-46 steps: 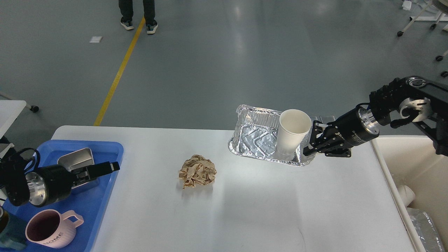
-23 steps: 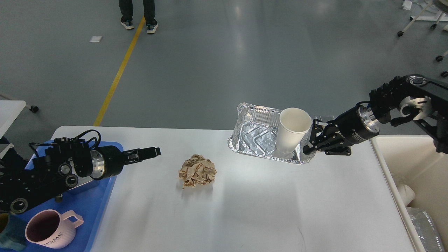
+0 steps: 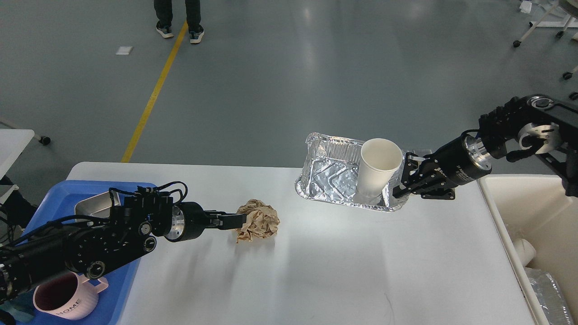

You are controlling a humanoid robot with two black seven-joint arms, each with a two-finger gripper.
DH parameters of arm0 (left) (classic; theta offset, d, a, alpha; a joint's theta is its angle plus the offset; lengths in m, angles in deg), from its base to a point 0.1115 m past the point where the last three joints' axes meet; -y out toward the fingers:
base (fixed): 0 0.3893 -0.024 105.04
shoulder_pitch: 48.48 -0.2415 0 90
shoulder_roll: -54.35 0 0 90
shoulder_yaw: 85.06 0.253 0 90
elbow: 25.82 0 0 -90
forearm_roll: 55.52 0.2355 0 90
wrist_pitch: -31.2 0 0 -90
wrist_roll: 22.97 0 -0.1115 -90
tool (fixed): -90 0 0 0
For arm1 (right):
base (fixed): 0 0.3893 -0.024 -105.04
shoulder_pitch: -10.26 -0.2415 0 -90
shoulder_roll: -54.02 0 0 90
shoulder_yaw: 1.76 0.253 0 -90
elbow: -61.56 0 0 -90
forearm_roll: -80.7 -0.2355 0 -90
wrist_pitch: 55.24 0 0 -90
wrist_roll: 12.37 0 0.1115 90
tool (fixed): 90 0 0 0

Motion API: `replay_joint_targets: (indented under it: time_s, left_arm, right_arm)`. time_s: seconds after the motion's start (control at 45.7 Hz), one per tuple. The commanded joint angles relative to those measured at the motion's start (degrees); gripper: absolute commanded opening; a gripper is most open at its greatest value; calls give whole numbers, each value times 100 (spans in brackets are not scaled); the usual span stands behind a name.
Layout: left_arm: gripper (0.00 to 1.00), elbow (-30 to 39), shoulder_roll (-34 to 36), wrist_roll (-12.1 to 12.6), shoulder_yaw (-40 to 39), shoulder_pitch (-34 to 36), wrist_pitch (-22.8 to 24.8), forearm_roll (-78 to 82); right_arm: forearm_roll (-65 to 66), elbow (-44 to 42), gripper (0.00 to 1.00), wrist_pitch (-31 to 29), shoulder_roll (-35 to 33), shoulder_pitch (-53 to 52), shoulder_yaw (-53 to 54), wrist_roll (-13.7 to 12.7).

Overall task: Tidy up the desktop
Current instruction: 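Grasp the crumpled brown paper with the left gripper, then lift the crumpled paper up with the left gripper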

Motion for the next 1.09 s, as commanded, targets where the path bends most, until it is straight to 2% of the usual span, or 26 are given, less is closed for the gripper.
replay_joint_targets:
  time_s: [0.0, 0.197, 0.306, 0.481, 0.59, 0.7, 0.787, 0.896, 1.071]
  left_arm:
    - [97, -325, -291, -1, 12, -4, -14, 135]
    - [95, -641, -660, 8, 21, -4, -32, 196]
    - [89, -756, -775, 35, 21, -13, -32, 460]
    - [57, -765, -775, 26, 30, -48, -14, 548]
    - [35, -826, -784, 35, 328, -22, -23, 539]
    - [13, -1080, -915, 8, 566, -5, -40, 478]
    - [0, -1335, -1056, -27, 566, -4, -40, 469]
    - [0, -1389, -1144, -141, 566, 22, -40, 460]
    - [0, -1336, -1118, -141, 505, 145, -14, 346]
  right_arm:
    - [0, 57, 0, 0, -45, 0, 1, 0]
    - [0, 66, 0, 0, -63, 0, 10, 0]
    - [0, 66, 0, 0, -63, 0, 10, 0]
    - [0, 66, 0, 0, -63, 0, 19, 0]
    - [0, 66, 0, 0, -63, 9, 19, 0]
    - [0, 57, 0, 0, -63, 9, 19, 0]
    - [0, 57, 0, 0, -63, 9, 19, 0]
    - [0, 57, 0, 0, -54, 9, 19, 0]
    - [0, 57, 0, 0, -54, 9, 10, 0]
